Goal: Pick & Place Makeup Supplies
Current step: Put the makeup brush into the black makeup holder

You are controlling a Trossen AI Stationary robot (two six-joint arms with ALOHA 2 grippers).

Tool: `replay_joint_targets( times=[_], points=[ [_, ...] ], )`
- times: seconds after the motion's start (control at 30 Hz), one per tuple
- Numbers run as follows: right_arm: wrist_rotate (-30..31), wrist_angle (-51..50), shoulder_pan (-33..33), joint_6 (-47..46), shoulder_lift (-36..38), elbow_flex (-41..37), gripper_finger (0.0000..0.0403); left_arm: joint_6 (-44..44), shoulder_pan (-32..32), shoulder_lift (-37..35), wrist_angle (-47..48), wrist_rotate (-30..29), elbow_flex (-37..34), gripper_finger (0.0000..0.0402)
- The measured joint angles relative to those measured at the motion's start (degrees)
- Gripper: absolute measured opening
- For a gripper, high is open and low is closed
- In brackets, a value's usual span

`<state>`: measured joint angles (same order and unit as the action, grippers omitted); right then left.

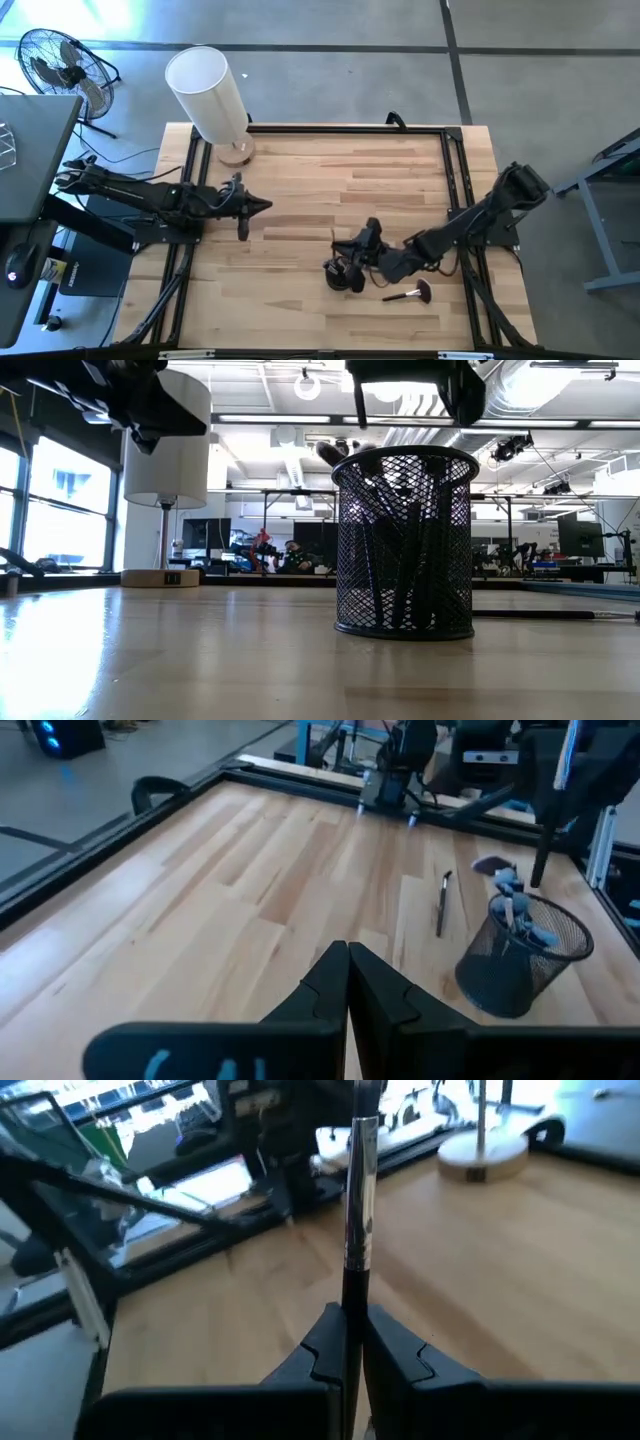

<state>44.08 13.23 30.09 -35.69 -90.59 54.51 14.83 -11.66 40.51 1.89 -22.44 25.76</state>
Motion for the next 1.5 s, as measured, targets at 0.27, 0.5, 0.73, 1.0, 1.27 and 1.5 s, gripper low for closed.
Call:
replay_joint_targets(
  times=[0.27, 0.5, 0.73, 1.0, 1.27, 1.5],
  points=[
    [2.3, -1.5, 4.2, -5.2, -3.3, 0.7, 0.0010, 0.4, 0.0, 0.1, 2.8, 1.2, 0.0, 0.0000],
    [1.6, -6.5, 6.2, -3.2, -3.5, 0.7, 0.0033, 0.5, 0.0, 0.1, 3.4, 2.8, 0.0, 0.0000],
    [-4.7, -8.9, 4.5, -6.8, -3.6, 0.7, 0.0125, 0.5, 0.0, 0.1, 4.3, 2.4, 0.0, 0.0000],
    [-11.2, -16.7, 4.0, -9.0, -0.2, 0.7, 0.0151, 0.5, 0.0, 0.1, 4.3, 2.3, 0.0, 0.0000],
    [-23.2, -40.3, 3.6, -28.5, 9.9, 0.7, 0.0139, 0.5, 0.0, 0.1, 4.2, 2.3, 0.0, 0.0000],
    [-44.9, -60.4, 1.6, -27.9, 8.4, 0.7, 0.0139, 1.5, 0.0, 0.1, 4.0, 2.2, 0.0, 0.0000]
  ],
)
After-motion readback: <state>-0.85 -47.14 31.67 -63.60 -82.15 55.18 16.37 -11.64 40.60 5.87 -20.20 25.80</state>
